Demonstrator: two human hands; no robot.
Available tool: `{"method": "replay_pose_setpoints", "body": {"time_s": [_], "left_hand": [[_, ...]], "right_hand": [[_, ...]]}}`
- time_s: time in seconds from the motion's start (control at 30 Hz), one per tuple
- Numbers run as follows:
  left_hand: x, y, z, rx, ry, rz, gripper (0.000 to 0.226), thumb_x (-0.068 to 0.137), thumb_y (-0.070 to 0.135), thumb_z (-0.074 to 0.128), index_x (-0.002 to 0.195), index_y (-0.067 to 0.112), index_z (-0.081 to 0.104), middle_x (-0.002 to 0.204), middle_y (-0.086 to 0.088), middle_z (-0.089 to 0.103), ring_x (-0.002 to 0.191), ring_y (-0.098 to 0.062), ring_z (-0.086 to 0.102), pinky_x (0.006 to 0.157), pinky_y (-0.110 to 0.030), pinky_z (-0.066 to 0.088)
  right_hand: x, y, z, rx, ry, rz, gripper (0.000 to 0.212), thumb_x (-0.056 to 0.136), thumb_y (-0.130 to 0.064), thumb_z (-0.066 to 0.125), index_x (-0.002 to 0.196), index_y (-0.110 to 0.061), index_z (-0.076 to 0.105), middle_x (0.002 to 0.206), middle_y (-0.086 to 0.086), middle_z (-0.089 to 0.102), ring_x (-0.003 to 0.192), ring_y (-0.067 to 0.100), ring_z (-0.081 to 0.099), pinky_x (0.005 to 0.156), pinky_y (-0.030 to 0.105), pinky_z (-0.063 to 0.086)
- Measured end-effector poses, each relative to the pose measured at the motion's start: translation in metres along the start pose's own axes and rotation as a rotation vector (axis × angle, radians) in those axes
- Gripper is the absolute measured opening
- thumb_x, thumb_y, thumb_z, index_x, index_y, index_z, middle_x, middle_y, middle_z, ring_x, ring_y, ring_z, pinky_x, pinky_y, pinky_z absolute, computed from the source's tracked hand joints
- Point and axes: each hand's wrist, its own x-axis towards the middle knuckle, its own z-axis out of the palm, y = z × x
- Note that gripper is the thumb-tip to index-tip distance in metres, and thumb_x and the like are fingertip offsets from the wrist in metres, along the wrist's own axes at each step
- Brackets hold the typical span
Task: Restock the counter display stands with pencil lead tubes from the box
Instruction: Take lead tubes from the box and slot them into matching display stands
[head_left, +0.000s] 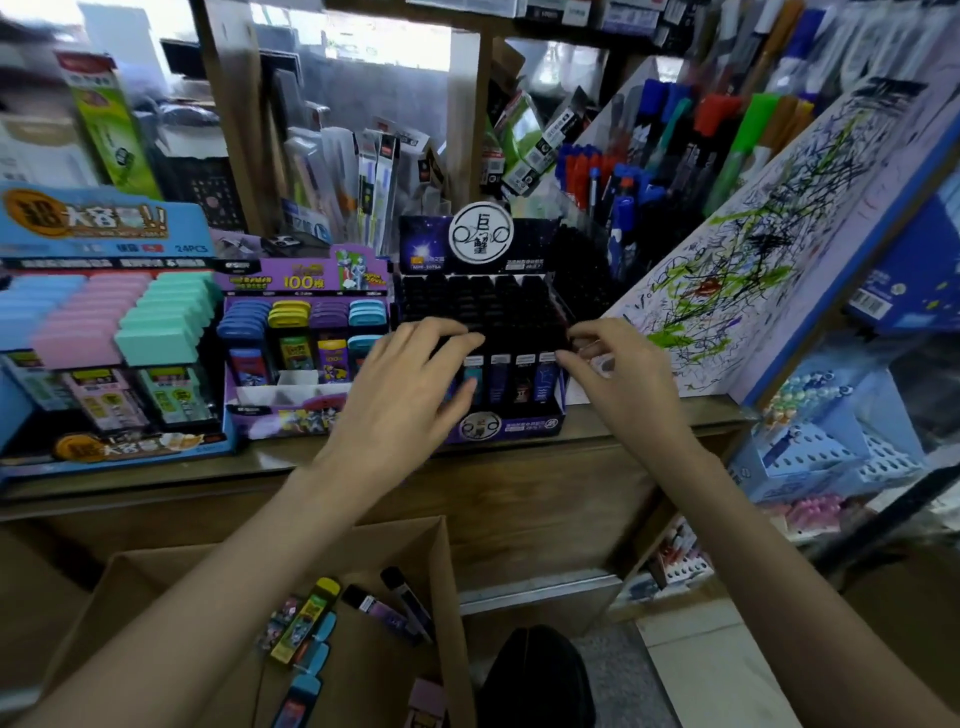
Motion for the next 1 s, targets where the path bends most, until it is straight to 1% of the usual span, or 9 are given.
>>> {"method": "replay_pose_setpoints", "body": {"time_s": [0.1,0.3,0.4,0.5,0.63,0.7,0.8,0.9,1.0], "left_hand": [[-0.055,-0.014,-0.011,-0.033,-0.044,-0.062,0.032,0.087,0.018,0.062,0.117,0.01,0.059,0.112,-0.007,0.059,0.102,-0.025,0.058,0.08,-0.038,0.047],[-0.192,-0.034,0.005,-0.139,-0.332,-0.382,0.031,0.086,0.017,0.064,0.116,0.011,0.061,0.111,-0.005,0.058,0.097,-0.021,0.06,0.078,-0.035,0.052],[-0.248,-0.054,0.03,-0.206,-0.505,-0.6,0.037,0.09,0.021,0.058,0.127,0.016,0.053,0.124,-0.002,0.051,0.107,-0.019,0.055,0.085,-0.032,0.048],[-0.281,-0.078,0.056,-0.279,-0.62,-0.778,0.043,0.092,0.019,0.056,0.133,0.014,0.045,0.134,-0.008,0.045,0.114,-0.025,0.051,0.091,-0.033,0.043],[-0.305,-0.108,0.093,-0.22,-0.755,-0.789,0.053,0.094,0.026,0.051,0.142,0.016,0.031,0.147,-0.007,0.032,0.131,-0.024,0.036,0.107,-0.033,0.032],[-0.31,-0.118,0.107,-0.197,-0.816,-0.77,0.06,0.096,0.03,0.047,0.148,0.021,0.02,0.155,-0.002,0.016,0.139,-0.025,0.022,0.113,-0.035,0.024],[-0.314,-0.119,0.128,-0.227,-0.87,-0.705,0.063,0.098,0.036,0.041,0.151,0.026,0.008,0.159,0.003,-0.004,0.145,-0.026,0.005,0.115,-0.039,0.016],[-0.319,-0.113,0.144,-0.195,-0.941,-0.66,0.064,0.1,0.037,0.036,0.15,0.022,0.001,0.159,-0.002,-0.008,0.146,-0.028,-0.007,0.116,-0.038,0.005],[-0.335,-0.108,0.145,-0.167,-0.953,-0.607,0.066,0.099,0.039,0.037,0.15,0.023,-0.001,0.159,-0.003,-0.009,0.146,-0.027,-0.01,0.117,-0.037,0.005]], "right_hand": [[-0.034,-0.025,0.008,0.193,-0.082,-0.062,0.021,0.089,-0.023,0.062,0.108,-0.013,0.063,0.092,-0.008,0.057,0.082,-0.005,0.055,0.07,0.008,0.044],[-0.11,-0.049,0.086,0.383,-0.566,0.062,0.011,0.088,-0.017,0.063,0.098,-0.022,0.063,0.088,-0.017,0.059,0.083,-0.014,0.055,0.072,0.001,0.039],[-0.147,-0.044,0.141,0.316,-0.782,0.187,0.018,0.091,-0.018,0.06,0.109,-0.017,0.063,0.098,-0.007,0.064,0.091,0.0,0.058,0.075,0.005,0.041],[-0.175,-0.035,0.193,0.157,-0.924,0.305,0.03,0.092,-0.022,0.057,0.12,-0.015,0.057,0.11,0.006,0.065,0.102,0.02,0.06,0.081,0.025,0.044],[-0.193,-0.032,0.25,0.062,-0.965,0.44,0.049,0.092,-0.024,0.055,0.138,-0.016,0.039,0.133,0.01,0.052,0.119,0.025,0.051,0.096,0.032,0.042],[-0.199,-0.031,0.272,0.003,-0.968,0.466,0.064,0.092,-0.028,0.055,0.147,-0.015,0.024,0.151,0.011,0.027,0.133,0.028,0.037,0.105,0.034,0.034],[-0.207,-0.025,0.293,-0.057,-0.953,0.482,0.076,0.093,-0.029,0.053,0.15,-0.014,0.004,0.158,0.005,-0.001,0.144,0.027,0.011,0.113,0.035,0.021],[-0.216,-0.021,0.304,-0.115,-0.956,0.478,0.079,0.094,-0.031,0.05,0.149,-0.011,-0.003,0.158,0.007,-0.004,0.146,0.026,0.0,0.116,0.035,0.011],[-0.227,-0.025,0.309,-0.185,-0.908,0.374,0.074,0.095,-0.033,0.047,0.149,-0.01,0.002,0.157,0.007,0.006,0.144,0.027,0.008,0.116,0.036,0.011]]}}
